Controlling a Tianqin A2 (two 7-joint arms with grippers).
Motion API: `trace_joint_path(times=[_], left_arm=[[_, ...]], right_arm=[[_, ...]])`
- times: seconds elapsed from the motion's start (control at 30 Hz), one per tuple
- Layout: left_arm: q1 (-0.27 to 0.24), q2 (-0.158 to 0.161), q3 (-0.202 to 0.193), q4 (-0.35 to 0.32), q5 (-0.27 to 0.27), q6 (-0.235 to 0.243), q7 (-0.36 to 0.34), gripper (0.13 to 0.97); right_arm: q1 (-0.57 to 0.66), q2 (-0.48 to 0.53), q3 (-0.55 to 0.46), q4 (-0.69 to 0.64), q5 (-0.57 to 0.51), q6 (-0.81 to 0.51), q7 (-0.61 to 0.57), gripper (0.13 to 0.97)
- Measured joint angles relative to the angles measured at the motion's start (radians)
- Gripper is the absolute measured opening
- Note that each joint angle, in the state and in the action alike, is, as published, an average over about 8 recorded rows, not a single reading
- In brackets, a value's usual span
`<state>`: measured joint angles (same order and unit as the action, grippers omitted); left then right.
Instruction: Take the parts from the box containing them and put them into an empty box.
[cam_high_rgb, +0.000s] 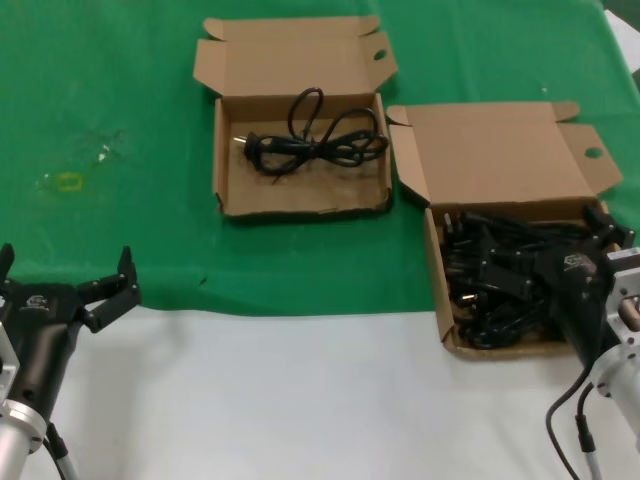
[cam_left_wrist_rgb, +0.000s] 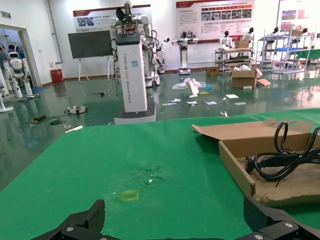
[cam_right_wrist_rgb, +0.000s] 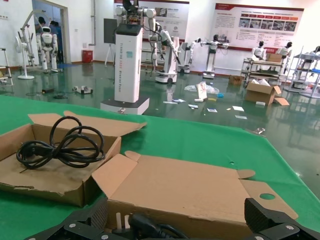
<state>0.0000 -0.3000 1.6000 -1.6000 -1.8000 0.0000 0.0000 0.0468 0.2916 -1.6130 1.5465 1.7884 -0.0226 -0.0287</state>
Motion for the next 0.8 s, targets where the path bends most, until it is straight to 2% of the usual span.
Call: trace_joint_path(times=[0.8], left_arm=[[0.000,0.000,0.000,0.000,0.000,0.000,0.000,0.966]], right_arm=[[0.000,0.000,0.000,0.000,0.000,0.000,0.000,0.966]])
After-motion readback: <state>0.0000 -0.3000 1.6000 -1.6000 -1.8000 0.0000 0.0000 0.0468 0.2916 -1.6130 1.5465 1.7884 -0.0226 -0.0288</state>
